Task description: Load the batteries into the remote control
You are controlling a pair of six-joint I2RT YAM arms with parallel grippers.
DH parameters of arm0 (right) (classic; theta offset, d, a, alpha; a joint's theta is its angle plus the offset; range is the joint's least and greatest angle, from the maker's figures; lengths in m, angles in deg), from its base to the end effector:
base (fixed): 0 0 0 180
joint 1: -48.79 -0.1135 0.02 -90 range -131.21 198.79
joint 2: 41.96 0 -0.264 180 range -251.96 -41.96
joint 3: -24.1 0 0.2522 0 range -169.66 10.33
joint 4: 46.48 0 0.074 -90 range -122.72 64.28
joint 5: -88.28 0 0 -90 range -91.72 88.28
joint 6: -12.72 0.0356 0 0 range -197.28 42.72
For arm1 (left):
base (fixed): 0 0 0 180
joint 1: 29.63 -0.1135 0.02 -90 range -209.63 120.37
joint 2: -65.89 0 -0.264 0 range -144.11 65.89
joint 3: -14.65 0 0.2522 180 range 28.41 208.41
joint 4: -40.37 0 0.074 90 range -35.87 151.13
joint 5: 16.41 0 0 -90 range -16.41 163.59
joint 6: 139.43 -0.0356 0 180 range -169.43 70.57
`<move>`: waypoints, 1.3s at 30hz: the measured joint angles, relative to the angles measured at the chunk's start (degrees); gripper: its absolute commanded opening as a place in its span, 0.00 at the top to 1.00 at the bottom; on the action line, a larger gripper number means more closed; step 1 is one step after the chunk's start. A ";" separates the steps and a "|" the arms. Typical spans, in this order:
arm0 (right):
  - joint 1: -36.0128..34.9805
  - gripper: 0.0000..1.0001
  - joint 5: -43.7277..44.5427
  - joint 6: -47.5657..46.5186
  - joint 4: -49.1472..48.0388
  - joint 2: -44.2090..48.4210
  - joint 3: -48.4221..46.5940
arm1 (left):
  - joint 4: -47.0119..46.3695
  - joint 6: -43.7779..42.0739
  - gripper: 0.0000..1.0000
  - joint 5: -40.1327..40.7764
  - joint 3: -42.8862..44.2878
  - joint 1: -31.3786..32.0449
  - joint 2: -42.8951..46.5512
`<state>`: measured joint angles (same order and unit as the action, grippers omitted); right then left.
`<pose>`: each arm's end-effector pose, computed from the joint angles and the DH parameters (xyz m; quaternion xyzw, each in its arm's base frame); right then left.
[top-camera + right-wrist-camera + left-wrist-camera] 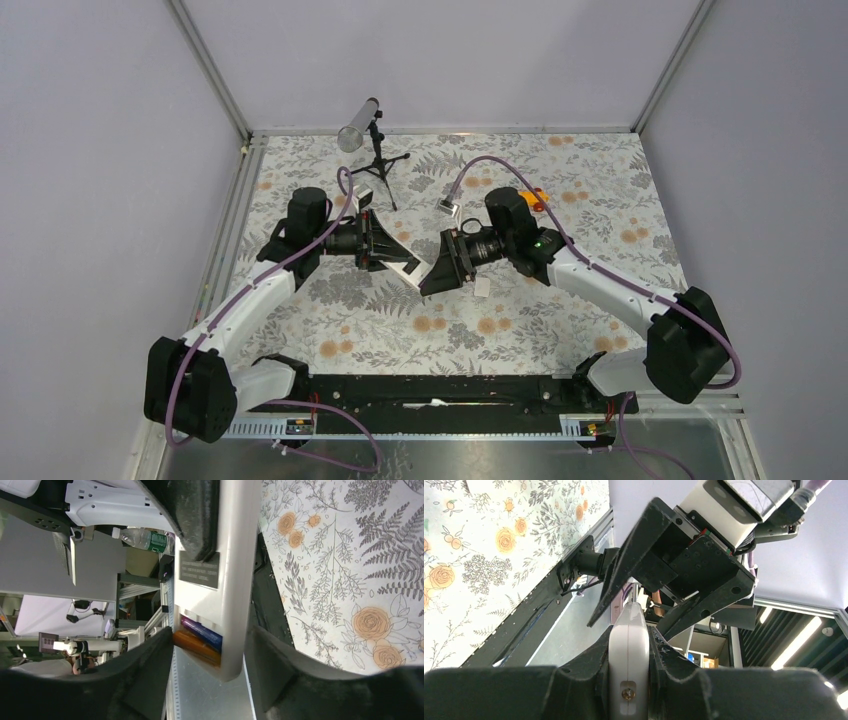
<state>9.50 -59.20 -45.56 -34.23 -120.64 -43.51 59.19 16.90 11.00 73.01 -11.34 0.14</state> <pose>0.2141 0.2140 0.2871 -0.3120 0.7135 0.6069 0.1590 0.2206 -0.1062 0.2818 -0.0446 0.7744 -0.6301 0.0370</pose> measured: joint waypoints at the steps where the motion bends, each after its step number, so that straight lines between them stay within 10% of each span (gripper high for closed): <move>1: -0.07 0.49 -0.09 0.00 -0.02 0.00 0.00 | 0.11 -0.33 1.00 0.28 0.00 0.00 0.00; 21: 0.22 0.69 -5.81 12.79 -13.64 -0.79 2.54 | -9.40 1.73 1.00 -1.53 -1.31 -0.31 1.88; 28: 0.66 0.25 -6.73 16.85 -18.34 -1.16 3.43 | -13.40 5.14 1.00 -2.43 -1.99 -0.33 1.95; 39: 1.55 0.25 -5.14 19.93 -21.66 -1.20 5.11 | -6.19 1.18 1.00 -2.95 -1.22 -0.28 2.34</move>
<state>11.06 -64.33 -25.62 -55.89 -121.84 -38.40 53.01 18.08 8.05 71.79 -11.63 2.48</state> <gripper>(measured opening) 0.772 0.221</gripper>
